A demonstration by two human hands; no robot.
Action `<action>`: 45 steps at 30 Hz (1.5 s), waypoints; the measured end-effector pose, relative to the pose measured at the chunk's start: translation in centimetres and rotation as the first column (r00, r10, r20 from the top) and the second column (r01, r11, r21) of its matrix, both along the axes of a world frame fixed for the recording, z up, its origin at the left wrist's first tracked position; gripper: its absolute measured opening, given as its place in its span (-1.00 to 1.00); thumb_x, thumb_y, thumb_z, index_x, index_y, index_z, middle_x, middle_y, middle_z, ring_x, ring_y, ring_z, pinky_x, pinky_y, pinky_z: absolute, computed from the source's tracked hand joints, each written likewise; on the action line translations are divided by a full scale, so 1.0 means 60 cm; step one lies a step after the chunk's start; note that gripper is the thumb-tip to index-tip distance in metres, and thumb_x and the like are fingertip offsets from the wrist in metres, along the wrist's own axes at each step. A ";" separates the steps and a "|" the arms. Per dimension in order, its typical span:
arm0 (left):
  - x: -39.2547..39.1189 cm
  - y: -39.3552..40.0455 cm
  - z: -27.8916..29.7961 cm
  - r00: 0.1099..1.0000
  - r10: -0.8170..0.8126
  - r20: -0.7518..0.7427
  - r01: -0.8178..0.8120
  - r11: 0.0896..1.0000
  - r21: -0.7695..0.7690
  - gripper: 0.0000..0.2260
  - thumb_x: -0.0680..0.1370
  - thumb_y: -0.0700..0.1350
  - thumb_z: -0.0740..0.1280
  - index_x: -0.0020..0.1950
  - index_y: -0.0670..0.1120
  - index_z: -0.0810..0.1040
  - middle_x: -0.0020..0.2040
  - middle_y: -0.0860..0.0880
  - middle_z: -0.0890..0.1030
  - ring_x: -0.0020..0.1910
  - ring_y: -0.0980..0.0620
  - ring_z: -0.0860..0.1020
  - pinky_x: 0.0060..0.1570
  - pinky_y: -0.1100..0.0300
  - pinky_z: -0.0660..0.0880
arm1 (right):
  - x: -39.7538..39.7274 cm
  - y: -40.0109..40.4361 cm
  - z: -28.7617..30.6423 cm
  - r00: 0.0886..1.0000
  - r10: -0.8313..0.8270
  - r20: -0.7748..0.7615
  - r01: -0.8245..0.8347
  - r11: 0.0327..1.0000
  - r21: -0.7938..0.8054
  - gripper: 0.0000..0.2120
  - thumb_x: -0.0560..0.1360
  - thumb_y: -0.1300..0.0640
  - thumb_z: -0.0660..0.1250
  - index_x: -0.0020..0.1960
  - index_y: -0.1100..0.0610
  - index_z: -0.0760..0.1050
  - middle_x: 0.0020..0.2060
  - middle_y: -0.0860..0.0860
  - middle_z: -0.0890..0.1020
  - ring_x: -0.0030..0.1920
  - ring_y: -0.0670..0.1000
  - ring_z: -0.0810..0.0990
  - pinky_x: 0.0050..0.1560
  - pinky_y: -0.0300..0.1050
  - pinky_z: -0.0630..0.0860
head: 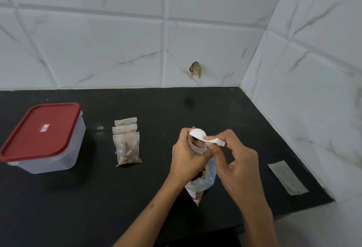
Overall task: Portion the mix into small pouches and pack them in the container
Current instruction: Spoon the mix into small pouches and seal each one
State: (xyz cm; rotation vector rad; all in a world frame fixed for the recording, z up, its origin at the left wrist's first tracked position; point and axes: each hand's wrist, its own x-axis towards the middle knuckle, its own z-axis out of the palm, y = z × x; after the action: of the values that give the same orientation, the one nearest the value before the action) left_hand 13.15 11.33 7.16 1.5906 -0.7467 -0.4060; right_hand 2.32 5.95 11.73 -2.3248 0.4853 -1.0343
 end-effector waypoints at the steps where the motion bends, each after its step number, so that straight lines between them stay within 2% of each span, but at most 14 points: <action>1: 0.001 -0.001 0.000 1.000 0.006 0.006 -0.006 1.000 -0.012 -0.70 0.36 -0.12 0.49 -0.02 -0.05 0.44 -0.22 0.09 0.56 -0.29 0.28 0.53 -0.30 0.39 0.46 | 0.002 0.001 0.002 1.000 -0.005 -0.003 0.005 1.000 -0.004 -0.87 0.51 0.00 0.26 -0.04 0.05 0.48 -0.26 -0.11 0.62 -0.21 -0.14 0.59 -0.25 -0.28 0.54; 5: 0.004 -0.003 0.001 1.000 0.019 0.000 -0.019 0.998 -0.054 -0.68 0.33 0.00 0.50 -0.06 -0.06 0.45 -0.25 0.13 0.56 -0.31 0.27 0.52 -0.32 0.36 0.46 | 0.006 0.001 0.006 1.000 -0.008 -0.021 0.008 1.000 -0.018 -0.75 0.50 -0.06 0.23 -0.09 0.13 0.51 -0.29 -0.12 0.61 -0.25 -0.12 0.58 -0.32 -0.21 0.54; 7: 0.005 -0.004 0.000 1.000 0.015 -0.003 -0.015 0.997 -0.076 -0.64 0.27 0.11 0.44 -0.09 -0.06 0.46 -0.25 0.19 0.56 -0.31 0.26 0.52 -0.31 0.35 0.46 | 0.009 0.002 0.007 0.999 -0.001 -0.035 -0.001 0.999 -0.046 -0.76 0.50 -0.04 0.23 -0.11 0.13 0.51 -0.30 -0.12 0.59 -0.31 -0.10 0.56 -0.39 -0.18 0.52; 10: 0.007 -0.004 0.003 1.000 0.021 -0.020 -0.022 0.996 -0.088 -0.66 0.25 0.11 0.43 -0.12 -0.04 0.44 -0.29 0.15 0.55 -0.32 0.26 0.51 -0.32 0.36 0.45 | 0.009 0.005 0.006 1.000 -0.025 0.005 0.025 0.995 -0.101 -0.84 0.50 0.03 0.26 -0.13 0.11 0.50 -0.33 -0.10 0.57 -0.36 -0.09 0.53 -0.42 -0.15 0.49; 17: 0.019 -0.004 0.009 0.999 0.007 -0.046 -0.010 0.996 -0.083 -0.63 0.18 0.17 0.38 -0.19 -0.03 0.42 -0.34 0.14 0.52 -0.37 0.25 0.49 -0.35 0.35 0.43 | 0.019 0.012 0.002 0.998 -0.014 0.063 0.019 0.996 -0.087 -0.86 0.50 0.09 0.29 -0.13 0.15 0.53 -0.30 -0.07 0.58 -0.32 -0.06 0.55 -0.36 -0.09 0.50; 19: 0.022 -0.005 0.009 0.999 0.008 -0.047 -0.011 0.997 -0.075 -0.61 0.18 0.18 0.39 -0.17 -0.03 0.43 -0.31 0.12 0.55 -0.34 0.24 0.52 -0.32 0.32 0.46 | 0.020 0.013 0.000 0.992 -0.030 0.121 0.041 0.995 -0.091 -0.88 0.50 0.13 0.29 -0.10 0.16 0.56 -0.29 -0.05 0.60 -0.31 -0.06 0.57 -0.34 -0.11 0.51; 21: 0.026 -0.004 0.008 0.999 0.017 -0.044 -0.019 0.998 -0.052 -0.59 0.17 0.20 0.38 -0.17 -0.04 0.44 -0.31 0.11 0.55 -0.33 0.23 0.51 -0.31 0.29 0.46 | 0.026 0.012 0.000 0.995 0.003 0.099 0.001 0.999 -0.042 -0.90 0.51 0.13 0.29 -0.10 0.15 0.54 -0.29 -0.05 0.61 -0.30 -0.06 0.58 -0.34 -0.12 0.51; 25: 0.029 -0.001 0.008 0.999 0.012 -0.051 -0.013 1.000 -0.011 -0.59 0.15 0.21 0.37 -0.15 -0.01 0.44 -0.30 0.14 0.56 -0.32 0.26 0.52 -0.33 0.36 0.44 | 0.030 0.011 -0.004 0.990 0.010 0.140 -0.004 0.999 -0.042 -0.86 0.51 0.15 0.28 -0.05 0.20 0.57 -0.24 -0.05 0.64 -0.22 -0.12 0.61 -0.28 -0.22 0.55; 27: 0.031 0.000 0.006 0.999 0.014 -0.052 -0.014 1.000 0.005 -0.59 0.19 0.18 0.40 -0.13 -0.03 0.45 -0.28 0.11 0.57 -0.30 0.23 0.54 -0.30 0.30 0.49 | 0.034 0.013 -0.005 0.991 0.029 0.129 -0.028 1.000 -0.006 -0.84 0.52 0.13 0.26 -0.03 0.19 0.56 -0.20 -0.07 0.64 -0.17 -0.13 0.62 -0.25 -0.21 0.58; 30: 0.036 -0.001 0.000 0.999 0.034 -0.031 -0.033 0.999 0.024 -0.72 0.33 -0.03 0.49 -0.08 -0.06 0.47 -0.24 0.09 0.59 -0.25 0.17 0.57 -0.24 0.21 0.53 | 0.038 0.012 -0.004 0.980 -0.005 0.199 -0.014 0.996 0.093 -0.80 0.53 0.09 0.24 0.01 0.20 0.54 -0.17 -0.15 0.63 -0.11 -0.19 0.63 -0.19 -0.33 0.57; 34: 0.039 -0.003 -0.004 0.997 0.072 -0.014 -0.072 0.996 0.045 -0.75 0.38 -0.10 0.51 -0.08 -0.03 0.47 -0.24 0.10 0.57 -0.28 0.22 0.54 -0.28 0.31 0.48 | 0.044 0.014 -0.005 0.966 -0.066 0.249 0.006 0.973 0.233 -0.82 0.53 0.08 0.24 0.01 0.19 0.51 -0.10 -0.25 0.63 -0.09 -0.22 0.64 -0.14 -0.41 0.53; 38: 0.043 -0.004 -0.002 0.997 0.079 -0.005 -0.078 0.995 0.058 -0.75 0.38 -0.12 0.50 -0.08 -0.03 0.46 -0.24 0.12 0.56 -0.28 0.23 0.53 -0.28 0.34 0.44 | 0.049 0.013 -0.007 0.945 -0.139 0.296 0.033 0.941 0.336 -0.95 0.54 0.17 0.28 -0.03 0.15 0.48 -0.10 -0.13 0.64 -0.08 -0.14 0.67 -0.12 -0.28 0.59; 41: 0.044 -0.006 -0.006 0.997 0.081 -0.001 -0.081 0.995 0.058 -0.75 0.38 -0.07 0.51 -0.08 -0.02 0.47 -0.25 0.13 0.57 -0.27 0.26 0.54 -0.26 0.37 0.45 | 0.051 0.009 -0.003 0.968 -0.176 0.179 0.073 0.881 0.468 -0.95 0.54 0.23 0.32 -0.10 0.16 0.49 -0.21 -0.06 0.67 -0.16 -0.13 0.68 -0.17 -0.28 0.59; 45: 0.046 -0.009 -0.011 0.997 0.073 0.013 -0.074 0.994 0.075 -0.75 0.37 -0.14 0.49 -0.09 -0.01 0.45 -0.22 0.12 0.56 -0.25 0.30 0.52 -0.28 0.44 0.41 | 0.057 0.011 0.013 0.898 -0.329 0.291 0.028 0.704 0.710 -0.95 0.53 0.27 0.32 -0.11 0.18 0.50 -0.23 0.05 0.69 -0.20 -0.02 0.71 -0.20 -0.21 0.64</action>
State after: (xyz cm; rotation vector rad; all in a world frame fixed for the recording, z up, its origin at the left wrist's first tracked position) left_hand 15.89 10.79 6.48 1.6871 -0.6857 -0.3763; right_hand 5.73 6.63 12.50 -1.3669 0.7898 -1.1309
